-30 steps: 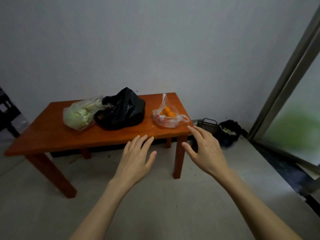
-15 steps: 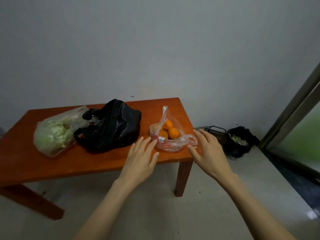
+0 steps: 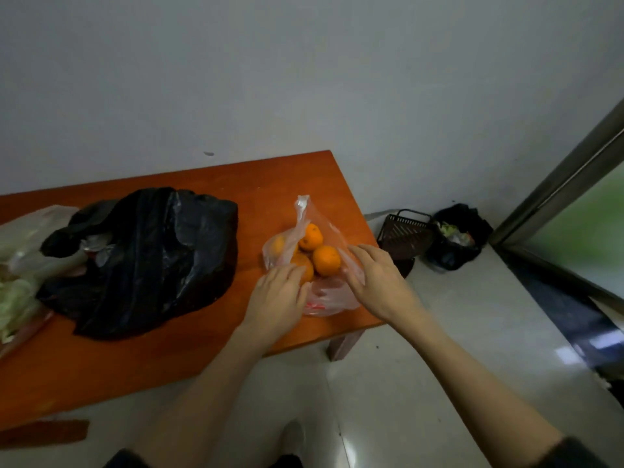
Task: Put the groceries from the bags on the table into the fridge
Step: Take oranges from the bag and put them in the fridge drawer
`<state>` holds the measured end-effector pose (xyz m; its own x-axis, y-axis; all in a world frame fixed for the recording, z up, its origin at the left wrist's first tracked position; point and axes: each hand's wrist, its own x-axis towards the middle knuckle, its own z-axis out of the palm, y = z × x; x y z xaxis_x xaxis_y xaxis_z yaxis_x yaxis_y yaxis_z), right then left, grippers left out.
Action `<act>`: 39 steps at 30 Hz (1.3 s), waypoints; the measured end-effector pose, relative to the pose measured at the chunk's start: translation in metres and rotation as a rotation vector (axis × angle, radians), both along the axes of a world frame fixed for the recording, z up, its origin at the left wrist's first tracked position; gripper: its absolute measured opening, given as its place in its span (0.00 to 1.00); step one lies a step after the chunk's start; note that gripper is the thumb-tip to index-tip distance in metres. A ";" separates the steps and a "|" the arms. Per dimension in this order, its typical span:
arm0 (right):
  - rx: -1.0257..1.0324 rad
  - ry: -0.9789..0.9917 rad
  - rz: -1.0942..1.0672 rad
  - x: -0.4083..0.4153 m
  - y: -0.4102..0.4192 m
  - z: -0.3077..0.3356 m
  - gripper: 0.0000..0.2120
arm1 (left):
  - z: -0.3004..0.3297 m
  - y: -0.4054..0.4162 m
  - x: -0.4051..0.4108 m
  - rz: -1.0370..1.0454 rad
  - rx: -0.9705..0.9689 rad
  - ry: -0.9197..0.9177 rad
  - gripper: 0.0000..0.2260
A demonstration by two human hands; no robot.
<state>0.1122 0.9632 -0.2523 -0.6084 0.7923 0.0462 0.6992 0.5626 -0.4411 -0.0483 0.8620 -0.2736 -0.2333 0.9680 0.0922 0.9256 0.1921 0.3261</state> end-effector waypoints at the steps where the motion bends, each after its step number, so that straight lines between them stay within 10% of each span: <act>1: -0.003 -0.031 0.021 -0.011 0.011 -0.009 0.22 | -0.005 0.015 -0.004 -0.030 0.030 0.011 0.18; 17: -0.145 -0.315 0.021 -0.076 0.083 -0.103 0.36 | -0.084 0.090 -0.043 -0.141 -0.194 0.087 0.27; 22: -0.219 -0.225 -0.006 -0.076 0.083 -0.104 0.37 | -0.092 0.094 -0.044 -0.117 -0.066 0.128 0.13; 39: -0.156 0.328 -0.558 0.050 0.009 0.005 0.36 | 0.012 0.080 0.027 -0.383 0.097 -0.120 0.28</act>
<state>0.1623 0.9726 -0.2470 -0.0791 0.9967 0.0188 0.6827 0.0679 -0.7275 -0.0213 0.9423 -0.2619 0.1277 0.9752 0.1809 0.8784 -0.1959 0.4359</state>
